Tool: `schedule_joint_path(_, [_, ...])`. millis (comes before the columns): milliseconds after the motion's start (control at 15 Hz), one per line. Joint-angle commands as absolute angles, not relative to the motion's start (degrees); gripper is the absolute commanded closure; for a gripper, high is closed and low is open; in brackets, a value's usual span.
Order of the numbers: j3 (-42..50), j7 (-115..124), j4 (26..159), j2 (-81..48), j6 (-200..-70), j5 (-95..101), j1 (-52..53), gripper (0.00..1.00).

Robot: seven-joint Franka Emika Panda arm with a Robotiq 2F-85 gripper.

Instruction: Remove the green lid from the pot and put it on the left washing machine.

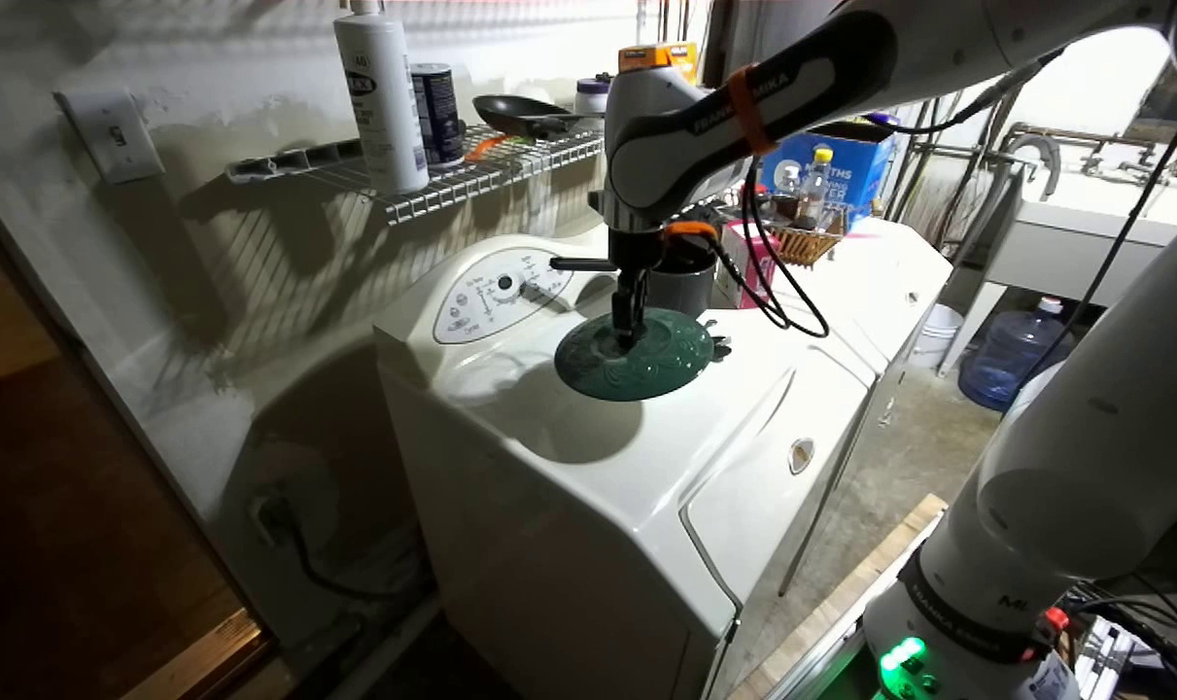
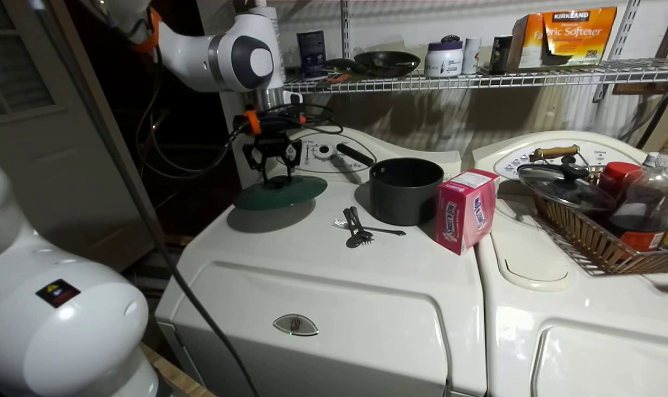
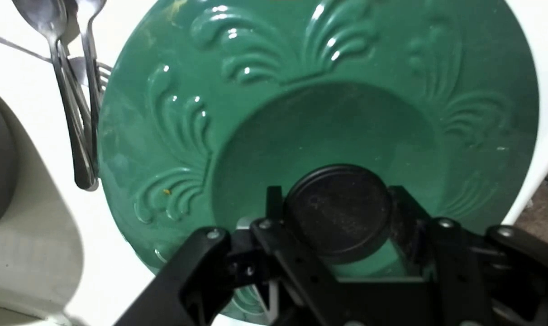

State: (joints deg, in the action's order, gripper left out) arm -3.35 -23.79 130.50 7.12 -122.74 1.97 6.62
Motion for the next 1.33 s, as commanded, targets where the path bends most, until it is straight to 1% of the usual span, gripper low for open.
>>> schedule_joint_path(0, [-4.15, -25.47, 125.33, 4.05, -125.61, 5.45, 6.64, 0.66])
schedule_joint_path(333, [-4.19, -31.57, 122.95, -0.70, -132.31, 4.21, 6.22, 0.66])
schedule_joint_path(600, [-4.47, -36.76, 121.62, -3.69, -135.17, 1.44, 5.26, 0.66])
schedule_joint_path(1267, [-6.52, -49.86, 117.26, -9.92, -135.94, -9.06, 2.35, 0.66])
